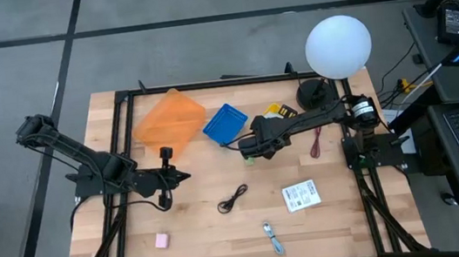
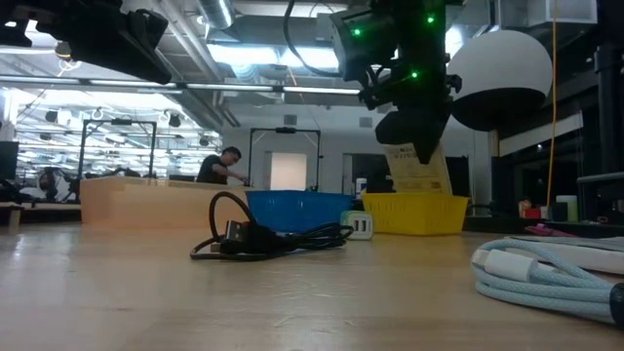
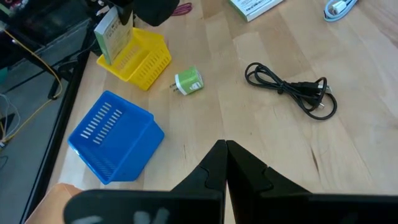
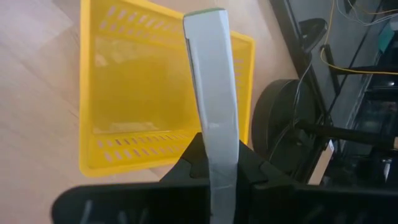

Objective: Pick and place items into bin
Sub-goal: Put the left white card reader box into the yellow bin

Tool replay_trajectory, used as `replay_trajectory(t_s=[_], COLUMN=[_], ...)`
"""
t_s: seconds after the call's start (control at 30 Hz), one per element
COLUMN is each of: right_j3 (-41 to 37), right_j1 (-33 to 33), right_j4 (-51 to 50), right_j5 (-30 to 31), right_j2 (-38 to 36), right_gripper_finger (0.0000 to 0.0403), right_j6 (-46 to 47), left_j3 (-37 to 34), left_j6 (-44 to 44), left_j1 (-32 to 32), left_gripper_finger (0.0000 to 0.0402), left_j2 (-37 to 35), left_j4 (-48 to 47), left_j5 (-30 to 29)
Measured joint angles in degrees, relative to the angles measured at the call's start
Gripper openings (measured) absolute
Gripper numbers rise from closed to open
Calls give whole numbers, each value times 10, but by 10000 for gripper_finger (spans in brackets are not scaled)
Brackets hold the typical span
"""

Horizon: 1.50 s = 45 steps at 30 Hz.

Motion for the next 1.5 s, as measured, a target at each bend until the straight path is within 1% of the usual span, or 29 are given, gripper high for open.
replay_trajectory(t_s=[0.33,0.6,0.77,1.0,1.07,1.2,1.5], right_j3=[-1,-42,-52,-52,-52,-52,-52], right_j1=[-11,-22,-22,-22,-22,-22,-22], right_j4=[2,23,38,42,42,43,43], right_j5=[1,0,1,0,1,1,1], right_j2=[0,0,0,0,0,0,0], right_gripper_finger=[9,9,22,25,29,47,119], right_j6=[2,2,2,4,16,18,28], left_j3=[0,0,0,0,0,0,0], left_j6=[-1,-1,-1,-1,-1,-11,-15], left_j1=[0,0,0,0,0,0,0], left_gripper_finger=[2,2,2,2,2,2,2], left_j2=[0,0,0,0,0,0,0], left_j4=[0,0,0,2,2,2,2], left_j5=[0,1,1,1,2,2,2])
